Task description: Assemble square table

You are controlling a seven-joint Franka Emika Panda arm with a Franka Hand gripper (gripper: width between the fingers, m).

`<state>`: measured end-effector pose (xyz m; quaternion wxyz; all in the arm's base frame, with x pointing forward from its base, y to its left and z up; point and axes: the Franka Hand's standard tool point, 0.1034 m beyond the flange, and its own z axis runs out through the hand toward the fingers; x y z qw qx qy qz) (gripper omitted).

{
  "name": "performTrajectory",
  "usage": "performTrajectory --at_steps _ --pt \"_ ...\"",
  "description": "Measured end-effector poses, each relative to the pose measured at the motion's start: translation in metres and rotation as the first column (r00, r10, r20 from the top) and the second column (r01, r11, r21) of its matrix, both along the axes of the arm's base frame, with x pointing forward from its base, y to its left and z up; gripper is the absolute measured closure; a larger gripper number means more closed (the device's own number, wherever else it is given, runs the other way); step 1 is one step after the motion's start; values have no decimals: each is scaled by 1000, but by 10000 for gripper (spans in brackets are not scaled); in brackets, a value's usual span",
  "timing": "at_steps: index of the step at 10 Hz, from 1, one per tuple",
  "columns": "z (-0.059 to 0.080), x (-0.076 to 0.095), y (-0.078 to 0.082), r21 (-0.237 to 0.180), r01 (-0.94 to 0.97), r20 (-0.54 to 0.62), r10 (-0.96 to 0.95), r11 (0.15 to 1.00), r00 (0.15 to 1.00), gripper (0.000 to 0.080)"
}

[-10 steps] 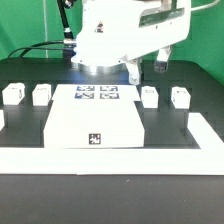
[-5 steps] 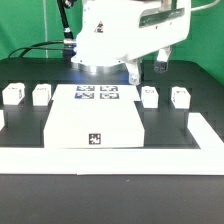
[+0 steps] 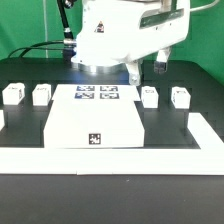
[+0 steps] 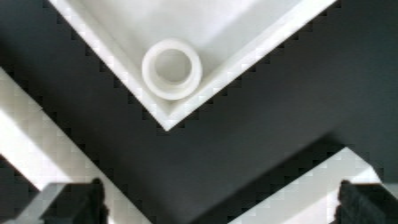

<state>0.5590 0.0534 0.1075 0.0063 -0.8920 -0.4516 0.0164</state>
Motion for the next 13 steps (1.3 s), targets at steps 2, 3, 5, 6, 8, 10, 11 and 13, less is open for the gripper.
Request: performTrajectory --at_steps 2,3,5,6,8,10,11,13 --pt "-20 -43 -22 8 -200 -20 200 980 980 150" --pt "-30 -64 -37 16 -319 -17 319 948 948 150" --pt "-52 -93 -56 28 -468 1 468 883 884 150" --pt "-67 -106 -66 38 -551 8 552 833 834 150" --pt "-86 -117 -78 62 -594 -4 595 802 803 150" --pt "-89 -115 -96 58 -569 2 570 821 822 150" --pt "-92 -116 -98 59 -564 3 564 824 825 150" --pt "-94 -117 -98 61 -561 0 562 826 827 265"
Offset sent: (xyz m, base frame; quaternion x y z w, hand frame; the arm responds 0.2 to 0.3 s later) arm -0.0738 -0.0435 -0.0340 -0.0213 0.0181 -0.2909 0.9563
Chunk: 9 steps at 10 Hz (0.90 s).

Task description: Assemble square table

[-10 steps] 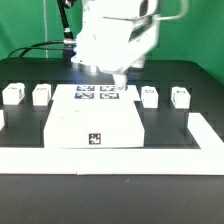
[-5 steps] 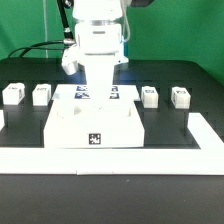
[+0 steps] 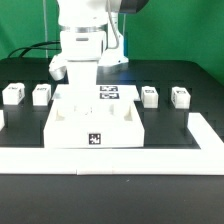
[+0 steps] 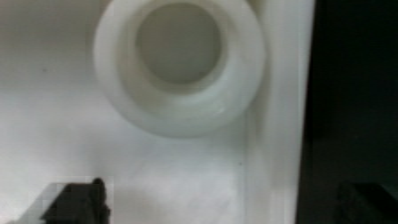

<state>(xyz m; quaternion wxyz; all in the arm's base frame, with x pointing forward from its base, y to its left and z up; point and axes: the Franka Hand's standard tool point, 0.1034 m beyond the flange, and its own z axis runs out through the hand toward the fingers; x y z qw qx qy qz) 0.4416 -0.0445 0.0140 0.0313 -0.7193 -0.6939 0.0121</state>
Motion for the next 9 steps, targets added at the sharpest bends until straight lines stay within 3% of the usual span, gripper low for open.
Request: performTrajectory --at_steps 1,4,9 --pt "0 0 0 0 0 -1 0 1000 1000 265" --pt "-1 -1 0 0 0 -2 0 1000 1000 713" --pt "0 1 0 -1 2 8 -2 1000 1000 741"
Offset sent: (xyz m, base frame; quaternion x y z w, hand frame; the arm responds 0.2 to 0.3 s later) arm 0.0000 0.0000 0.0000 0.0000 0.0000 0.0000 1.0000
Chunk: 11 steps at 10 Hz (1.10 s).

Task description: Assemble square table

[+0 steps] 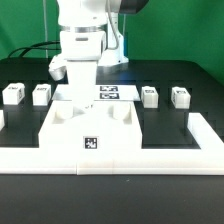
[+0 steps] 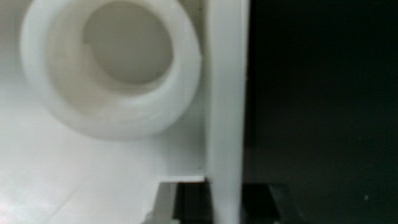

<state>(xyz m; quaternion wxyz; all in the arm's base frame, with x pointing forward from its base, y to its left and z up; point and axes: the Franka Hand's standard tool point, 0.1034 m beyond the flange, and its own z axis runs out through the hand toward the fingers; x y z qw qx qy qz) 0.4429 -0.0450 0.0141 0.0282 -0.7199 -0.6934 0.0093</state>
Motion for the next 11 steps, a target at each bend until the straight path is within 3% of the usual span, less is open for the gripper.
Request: performTrajectory --at_steps 5,8,11 --pt "0 4 7 4 -5 9 5 1000 1000 741" --pt "-1 22 43 29 17 45 -19 999 999 741" --pt "0 47 67 54 4 74 -8 999 997 741"
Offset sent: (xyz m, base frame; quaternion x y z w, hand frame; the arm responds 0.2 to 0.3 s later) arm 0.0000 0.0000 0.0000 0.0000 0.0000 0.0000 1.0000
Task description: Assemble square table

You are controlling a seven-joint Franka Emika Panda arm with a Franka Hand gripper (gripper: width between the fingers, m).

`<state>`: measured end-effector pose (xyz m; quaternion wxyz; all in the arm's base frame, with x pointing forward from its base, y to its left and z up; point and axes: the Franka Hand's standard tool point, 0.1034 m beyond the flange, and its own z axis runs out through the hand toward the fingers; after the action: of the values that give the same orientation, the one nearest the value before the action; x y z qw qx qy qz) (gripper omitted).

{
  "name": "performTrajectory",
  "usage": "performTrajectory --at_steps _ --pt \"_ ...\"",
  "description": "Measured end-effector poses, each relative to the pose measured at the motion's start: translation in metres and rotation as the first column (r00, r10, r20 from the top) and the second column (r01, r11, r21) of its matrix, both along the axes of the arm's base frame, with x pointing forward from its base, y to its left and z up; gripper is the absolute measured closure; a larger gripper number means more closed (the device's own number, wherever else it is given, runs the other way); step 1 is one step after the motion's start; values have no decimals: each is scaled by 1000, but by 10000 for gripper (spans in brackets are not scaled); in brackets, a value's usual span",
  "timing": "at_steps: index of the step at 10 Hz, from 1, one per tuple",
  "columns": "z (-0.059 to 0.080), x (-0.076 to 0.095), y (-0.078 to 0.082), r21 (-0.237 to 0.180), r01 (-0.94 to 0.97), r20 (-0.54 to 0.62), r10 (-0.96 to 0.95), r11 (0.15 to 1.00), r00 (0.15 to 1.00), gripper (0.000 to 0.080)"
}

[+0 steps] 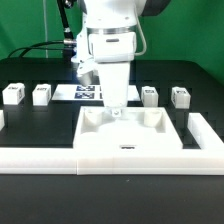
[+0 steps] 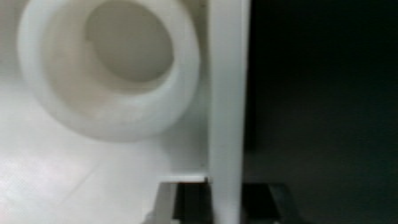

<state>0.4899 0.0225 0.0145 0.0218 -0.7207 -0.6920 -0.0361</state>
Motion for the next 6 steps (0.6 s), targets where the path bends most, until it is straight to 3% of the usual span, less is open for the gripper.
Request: performTrajectory --at_steps 6 --pt "-1 3 32 12 8 -57 -7 1000 998 739"
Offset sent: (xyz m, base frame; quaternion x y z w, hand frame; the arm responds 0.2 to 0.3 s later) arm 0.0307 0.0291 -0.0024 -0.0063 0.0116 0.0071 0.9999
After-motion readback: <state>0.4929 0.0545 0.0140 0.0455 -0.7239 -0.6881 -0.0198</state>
